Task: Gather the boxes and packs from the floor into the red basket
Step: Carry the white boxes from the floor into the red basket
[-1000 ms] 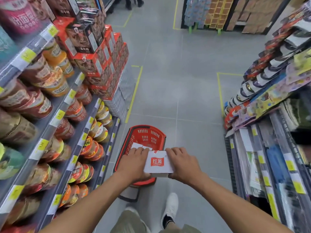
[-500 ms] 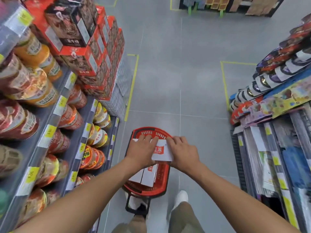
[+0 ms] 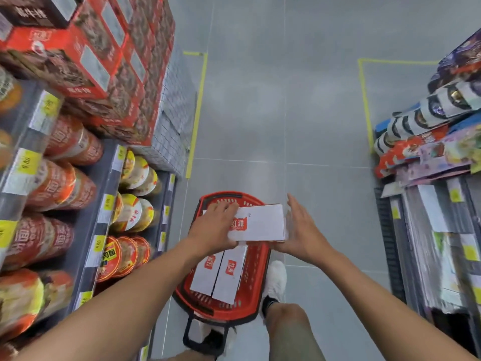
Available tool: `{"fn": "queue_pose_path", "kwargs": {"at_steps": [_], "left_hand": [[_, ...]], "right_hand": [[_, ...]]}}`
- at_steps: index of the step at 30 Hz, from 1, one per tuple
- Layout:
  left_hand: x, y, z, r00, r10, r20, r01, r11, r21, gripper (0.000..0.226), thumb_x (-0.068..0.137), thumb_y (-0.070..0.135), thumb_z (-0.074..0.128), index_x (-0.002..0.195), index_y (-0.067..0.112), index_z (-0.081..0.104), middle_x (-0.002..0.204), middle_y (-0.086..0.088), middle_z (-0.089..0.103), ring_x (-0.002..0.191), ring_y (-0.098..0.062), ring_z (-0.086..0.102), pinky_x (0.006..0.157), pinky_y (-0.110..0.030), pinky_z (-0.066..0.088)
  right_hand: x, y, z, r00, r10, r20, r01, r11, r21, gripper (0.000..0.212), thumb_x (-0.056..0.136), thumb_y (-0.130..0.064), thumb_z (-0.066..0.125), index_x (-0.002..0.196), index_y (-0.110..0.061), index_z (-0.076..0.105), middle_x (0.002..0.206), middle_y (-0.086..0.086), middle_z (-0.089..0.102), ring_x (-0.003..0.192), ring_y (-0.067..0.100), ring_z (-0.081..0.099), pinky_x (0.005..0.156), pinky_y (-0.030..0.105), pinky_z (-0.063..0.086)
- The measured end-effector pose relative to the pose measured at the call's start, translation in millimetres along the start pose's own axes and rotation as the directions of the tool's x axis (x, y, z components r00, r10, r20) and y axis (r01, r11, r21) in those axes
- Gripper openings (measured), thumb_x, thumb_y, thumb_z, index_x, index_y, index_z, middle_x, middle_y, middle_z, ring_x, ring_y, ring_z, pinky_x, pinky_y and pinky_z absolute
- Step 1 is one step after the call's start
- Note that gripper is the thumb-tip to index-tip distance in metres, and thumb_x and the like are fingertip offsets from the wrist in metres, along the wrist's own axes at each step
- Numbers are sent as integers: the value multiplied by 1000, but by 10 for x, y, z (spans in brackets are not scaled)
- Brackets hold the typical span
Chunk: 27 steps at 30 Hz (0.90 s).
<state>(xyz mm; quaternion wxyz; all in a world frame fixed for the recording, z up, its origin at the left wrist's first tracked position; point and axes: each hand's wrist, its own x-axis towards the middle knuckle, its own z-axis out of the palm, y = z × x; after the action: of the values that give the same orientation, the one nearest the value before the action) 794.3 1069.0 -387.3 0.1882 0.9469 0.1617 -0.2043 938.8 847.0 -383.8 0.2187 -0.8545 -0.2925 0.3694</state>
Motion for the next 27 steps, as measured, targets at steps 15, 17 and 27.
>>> {"fn": "queue_pose_path", "kwargs": {"at_steps": [15, 17, 27], "left_hand": [[1082, -752, 1085, 980, -106, 169, 164, 908, -386, 98, 86, 34, 79, 161, 31, 18, 163, 1, 35, 146, -21, 39, 118, -47, 39], [1157, -774, 1182, 974, -128, 186, 202, 860, -468, 78, 91, 27, 74, 156, 34, 32, 150, 0, 53, 134, -23, 53, 109, -46, 48], [1386, -1083, 1631, 899, -331, 285, 434, 755, -491, 51, 93, 7, 56, 140, 23, 47, 134, -4, 64, 120, -26, 61, 90, -34, 51]], "right_hand": [[1170, 637, 818, 999, 35, -3, -35, 999, -23, 87, 69, -33, 83, 142, -41, 37, 132, -6, 41, 98, 21, 63, 77, 37, 53], [1302, 570, 963, 999, 50, -21, -52, 996, -79, 87, 71, -35, 81, 146, -37, 36, 134, -1, 41, 102, 30, 63, 81, 41, 56], [2028, 427, 1811, 984, 176, 26, -169, 970, -175, 106, 67, -65, 71, 155, -21, 32, 144, 14, 41, 119, 45, 55, 92, 47, 51]]}}
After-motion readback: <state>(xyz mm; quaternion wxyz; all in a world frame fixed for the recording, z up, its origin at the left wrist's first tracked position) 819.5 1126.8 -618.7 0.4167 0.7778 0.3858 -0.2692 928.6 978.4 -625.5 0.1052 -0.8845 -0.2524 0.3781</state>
